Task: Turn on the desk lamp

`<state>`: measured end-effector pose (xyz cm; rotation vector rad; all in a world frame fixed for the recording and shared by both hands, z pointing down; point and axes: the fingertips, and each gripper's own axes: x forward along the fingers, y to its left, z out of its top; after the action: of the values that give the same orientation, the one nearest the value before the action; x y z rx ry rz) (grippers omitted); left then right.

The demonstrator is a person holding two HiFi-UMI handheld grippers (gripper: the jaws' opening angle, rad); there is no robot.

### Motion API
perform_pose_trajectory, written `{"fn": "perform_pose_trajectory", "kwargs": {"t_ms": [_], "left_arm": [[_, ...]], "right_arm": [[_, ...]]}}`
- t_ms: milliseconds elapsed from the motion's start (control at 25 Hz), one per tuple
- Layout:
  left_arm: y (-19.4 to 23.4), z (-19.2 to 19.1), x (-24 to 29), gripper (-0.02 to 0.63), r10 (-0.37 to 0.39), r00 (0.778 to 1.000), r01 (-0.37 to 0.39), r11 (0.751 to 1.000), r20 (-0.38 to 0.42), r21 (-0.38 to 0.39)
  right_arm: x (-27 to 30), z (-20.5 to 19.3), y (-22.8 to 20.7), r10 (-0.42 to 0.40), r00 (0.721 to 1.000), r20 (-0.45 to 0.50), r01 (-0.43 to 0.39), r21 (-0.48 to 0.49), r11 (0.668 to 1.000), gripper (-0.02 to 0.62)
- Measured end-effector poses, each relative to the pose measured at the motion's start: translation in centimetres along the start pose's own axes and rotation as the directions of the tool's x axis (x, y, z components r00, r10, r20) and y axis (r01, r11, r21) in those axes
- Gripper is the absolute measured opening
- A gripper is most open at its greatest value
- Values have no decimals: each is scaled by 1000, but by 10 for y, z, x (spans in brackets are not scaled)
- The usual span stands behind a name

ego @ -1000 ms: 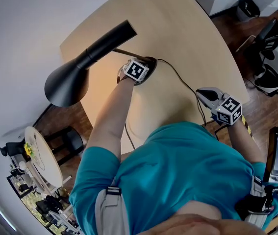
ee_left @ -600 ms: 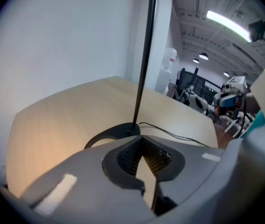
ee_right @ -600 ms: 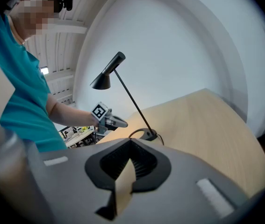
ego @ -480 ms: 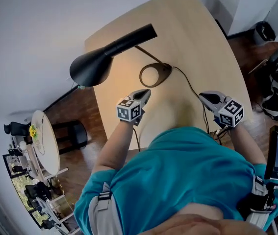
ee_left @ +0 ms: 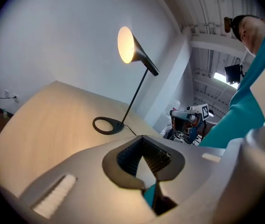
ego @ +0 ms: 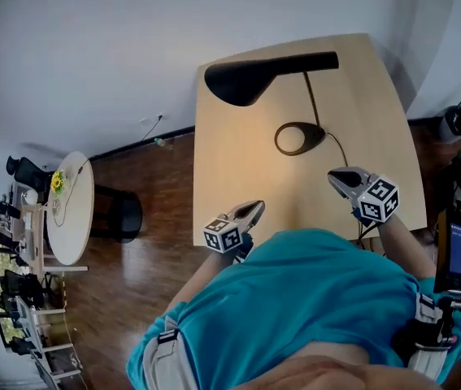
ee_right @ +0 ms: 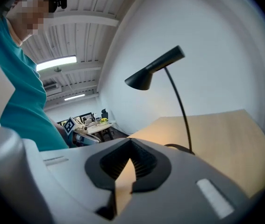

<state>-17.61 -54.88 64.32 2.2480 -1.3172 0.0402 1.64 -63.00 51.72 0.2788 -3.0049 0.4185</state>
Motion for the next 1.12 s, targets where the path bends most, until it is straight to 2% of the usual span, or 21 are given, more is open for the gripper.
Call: {"fn": "perform_pose_trajectory", "kwargs": {"t_ms": [120,200,280,400,480,600,760,840,920,1000,1120], "left_arm": [[91,-54,-58,5,-9,997,7,1000,79,27],[127,-96,-102,5,-33,994,29,999,105,39],[137,-129,-164,5,-59,993,56,998,103,29],[133,-157,-254,5,-103,990,103,995,97,7],[133,-166,-299,5,-119,987,123,992,104,-26],[124,-168,-344,5,-147,980,159,984,133,-84],[110,-164,-335,5,-182,971,200,974,154,-109],[96,-160,-336,5,-201,966,220,970,165,-107],[73,-162,-360,5,-227,958,244,966,175,-82],[46,-166,-380,5,-240,954,255,964,177,-68],[8,-176,-377,5,-249,953,260,964,171,-46]], "right_arm": [[96,-78,39,21,1000,-18,-22,-55,998,2],[138,-123,81,17,1000,-19,-18,-73,997,2],[163,-151,147,3,1000,-24,-4,-57,998,2],[180,-181,241,-27,998,-63,27,-12,1000,3],[179,-186,287,-62,994,-91,61,-18,998,2],[166,-160,334,-125,988,-90,121,-44,992,2],[152,-143,327,-182,979,-91,179,-39,983,2],[147,-141,334,-188,978,-85,185,-51,981,2],[136,-136,373,-187,980,-69,182,-74,980,2],[113,-132,407,-192,980,-54,187,-92,978,2],[63,-142,421,-212,977,-32,209,-92,974,2]]}}
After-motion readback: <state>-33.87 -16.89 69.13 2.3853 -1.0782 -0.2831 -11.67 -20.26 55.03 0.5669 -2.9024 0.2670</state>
